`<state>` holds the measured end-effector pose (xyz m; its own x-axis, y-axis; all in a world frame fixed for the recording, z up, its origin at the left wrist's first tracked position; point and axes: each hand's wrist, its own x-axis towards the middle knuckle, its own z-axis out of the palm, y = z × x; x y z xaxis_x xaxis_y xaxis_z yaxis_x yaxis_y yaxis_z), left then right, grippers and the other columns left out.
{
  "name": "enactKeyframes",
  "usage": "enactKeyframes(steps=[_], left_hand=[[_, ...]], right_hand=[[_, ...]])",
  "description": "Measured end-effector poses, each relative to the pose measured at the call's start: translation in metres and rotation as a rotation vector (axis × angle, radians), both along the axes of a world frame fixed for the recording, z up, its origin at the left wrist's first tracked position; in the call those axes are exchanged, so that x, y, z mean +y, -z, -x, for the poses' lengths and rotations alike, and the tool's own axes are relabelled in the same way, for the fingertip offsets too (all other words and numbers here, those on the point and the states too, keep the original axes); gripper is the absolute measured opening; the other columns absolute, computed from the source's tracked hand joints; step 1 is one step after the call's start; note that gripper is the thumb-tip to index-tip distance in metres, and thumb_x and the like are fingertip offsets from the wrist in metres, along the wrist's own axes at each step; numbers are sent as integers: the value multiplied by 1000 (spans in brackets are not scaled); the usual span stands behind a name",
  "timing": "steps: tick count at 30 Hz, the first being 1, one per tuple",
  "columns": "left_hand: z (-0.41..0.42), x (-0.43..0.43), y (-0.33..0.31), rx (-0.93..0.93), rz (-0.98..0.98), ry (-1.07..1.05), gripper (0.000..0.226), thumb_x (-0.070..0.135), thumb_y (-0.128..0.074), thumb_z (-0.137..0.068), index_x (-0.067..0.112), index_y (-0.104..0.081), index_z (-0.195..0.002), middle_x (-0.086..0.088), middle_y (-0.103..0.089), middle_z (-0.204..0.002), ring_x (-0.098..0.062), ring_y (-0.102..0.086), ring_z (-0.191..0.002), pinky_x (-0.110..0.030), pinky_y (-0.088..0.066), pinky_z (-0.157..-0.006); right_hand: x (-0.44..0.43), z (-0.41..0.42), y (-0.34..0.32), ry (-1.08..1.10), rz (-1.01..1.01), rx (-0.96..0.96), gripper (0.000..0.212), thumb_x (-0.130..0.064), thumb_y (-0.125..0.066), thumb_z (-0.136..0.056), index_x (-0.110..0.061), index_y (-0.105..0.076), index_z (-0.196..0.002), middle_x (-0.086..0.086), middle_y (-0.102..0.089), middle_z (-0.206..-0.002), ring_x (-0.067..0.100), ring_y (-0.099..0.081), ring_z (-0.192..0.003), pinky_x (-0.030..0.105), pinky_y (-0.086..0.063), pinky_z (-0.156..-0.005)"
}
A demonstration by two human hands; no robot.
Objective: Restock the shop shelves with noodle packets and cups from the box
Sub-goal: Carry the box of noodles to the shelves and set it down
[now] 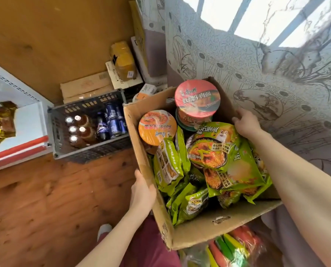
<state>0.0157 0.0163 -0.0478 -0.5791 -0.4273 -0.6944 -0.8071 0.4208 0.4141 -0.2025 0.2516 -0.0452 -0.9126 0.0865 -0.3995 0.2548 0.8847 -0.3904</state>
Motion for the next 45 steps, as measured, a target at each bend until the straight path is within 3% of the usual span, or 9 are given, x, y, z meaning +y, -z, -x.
enactKeyframes(steps=[6,10,15,22,28,36,40,45], left_hand=[[-16,-33,-30,19,45,-26,61,10,-42,-95,10,-10,-146,-20,-40,-141,-35,-45,-123,-40,-41,-96],[-40,-78,-54,55,87,-86,59,10,-44,-94,12,-16,-145,-19,-47,-134,-35,-52,-113,-39,-46,-87],[-87,-145,-85,61,158,-189,58,12,-44,-95,11,-16,-145,-20,-46,-135,-37,-52,-114,-40,-45,-89],[-188,-261,-118,98,218,-413,60,12,-45,-94,12,-17,-146,-19,-44,-139,-39,-48,-120,-43,-43,-97],[-295,-375,-149,145,285,-552,59,11,-45,-95,9,-16,-146,-16,-53,-130,-35,-55,-113,-38,-44,-91],[-441,-511,-162,154,374,-799,60,9,-47,-94,8,-15,-146,-10,-63,-105,-28,-67,-81,-37,-53,-69],[-504,-569,-162,140,412,-949,61,9,-45,-95,8,-13,-147,-5,-61,-93,-14,-56,-56,-24,-46,-52],[-577,-655,-154,80,427,-1141,59,7,-44,-94,9,-15,-146,-12,-62,-110,-25,-65,-82,-31,-52,-75]], right_hand=[[-35,-16,-24,-33,-16,19,38,-13,-46,-93,-8,-47,-130,23,-52,-131,40,-46,-122,42,-38,-97],[-85,-29,-42,-112,10,37,39,-14,-47,-92,-9,-46,-131,22,-54,-129,39,-48,-120,41,-40,-97],[-178,-53,-67,-234,60,30,39,-14,-45,-92,-14,-46,-131,18,-55,-128,36,-50,-119,41,-39,-98],[-354,-116,-110,-454,101,74,41,-13,-45,-92,-12,-44,-133,19,-54,-130,37,-49,-120,41,-40,-99],[-525,-203,-144,-647,99,135,39,-11,-44,-93,-8,-45,-131,20,-54,-128,38,-49,-118,39,-42,-93],[-747,-333,-161,-892,179,115,38,-10,-44,-92,-8,-46,-129,19,-57,-125,38,-53,-113,44,-46,-95],[-857,-400,-159,-1047,219,85,40,-10,-46,-92,-10,-45,-132,18,-55,-128,37,-52,-116,43,-45,-97],[-1010,-483,-139,-1291,227,62,34,-11,-47,-88,-7,-52,-121,18,-60,-121,36,-56,-111,41,-47,-94]])
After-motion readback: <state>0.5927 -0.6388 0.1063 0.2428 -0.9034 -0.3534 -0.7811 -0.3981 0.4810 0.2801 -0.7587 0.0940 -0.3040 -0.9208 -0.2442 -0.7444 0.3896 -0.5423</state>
